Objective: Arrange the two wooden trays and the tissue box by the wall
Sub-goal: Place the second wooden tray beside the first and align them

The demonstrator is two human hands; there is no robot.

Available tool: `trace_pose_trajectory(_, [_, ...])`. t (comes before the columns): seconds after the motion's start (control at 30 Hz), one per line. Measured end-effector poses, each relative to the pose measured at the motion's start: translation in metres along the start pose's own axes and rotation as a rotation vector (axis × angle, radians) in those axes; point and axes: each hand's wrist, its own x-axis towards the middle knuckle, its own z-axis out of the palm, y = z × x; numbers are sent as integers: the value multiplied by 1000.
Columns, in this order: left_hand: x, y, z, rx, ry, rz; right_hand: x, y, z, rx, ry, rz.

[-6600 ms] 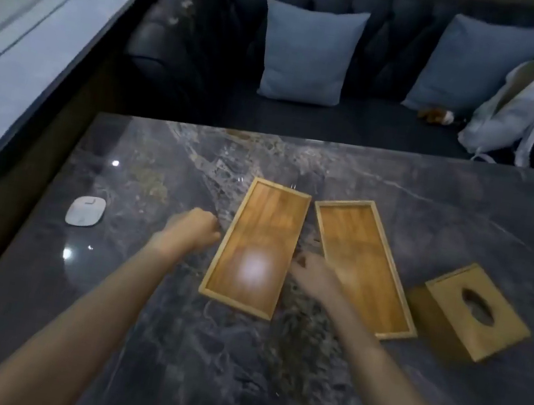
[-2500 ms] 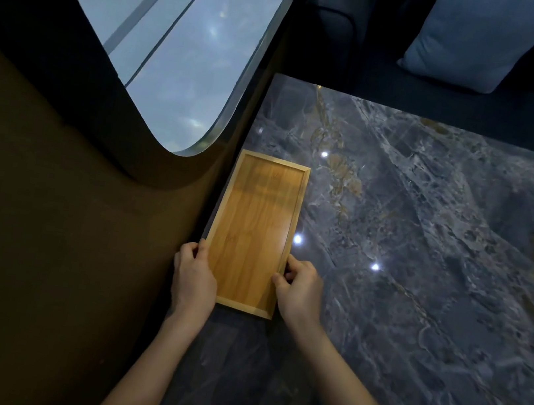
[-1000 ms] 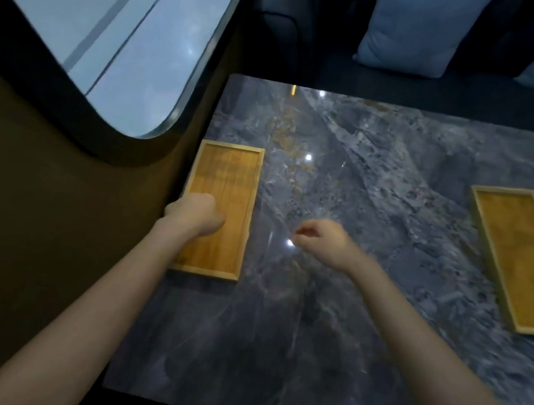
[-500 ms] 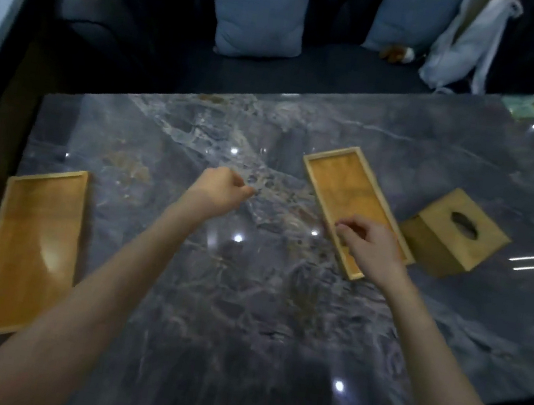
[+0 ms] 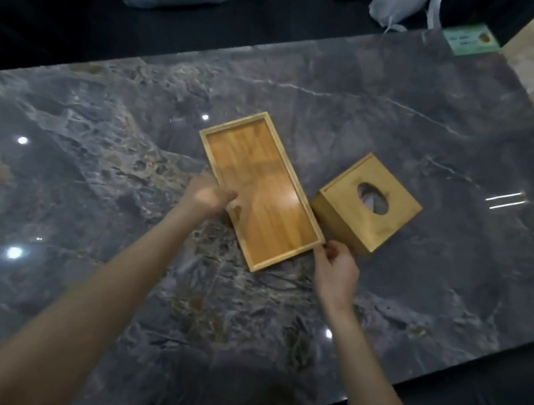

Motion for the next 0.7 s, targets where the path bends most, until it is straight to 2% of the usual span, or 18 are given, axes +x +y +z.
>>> trace_pose_trajectory(0.2, [8, 0, 25, -105, 56, -193, 13, -2, 17, 113, -42, 105])
trace_pose_trajectory(0.37, [9, -8, 35, -97, 151, -151, 16, -1, 25, 132, 0, 123])
trace_pose_trajectory(0.57, [11, -15, 34, -268, 147, -181, 17, -2, 28, 136, 22, 134])
trace_pose_trajectory(0.7, [8, -18, 28, -280, 122, -150, 13, -1, 29, 146, 19, 130])
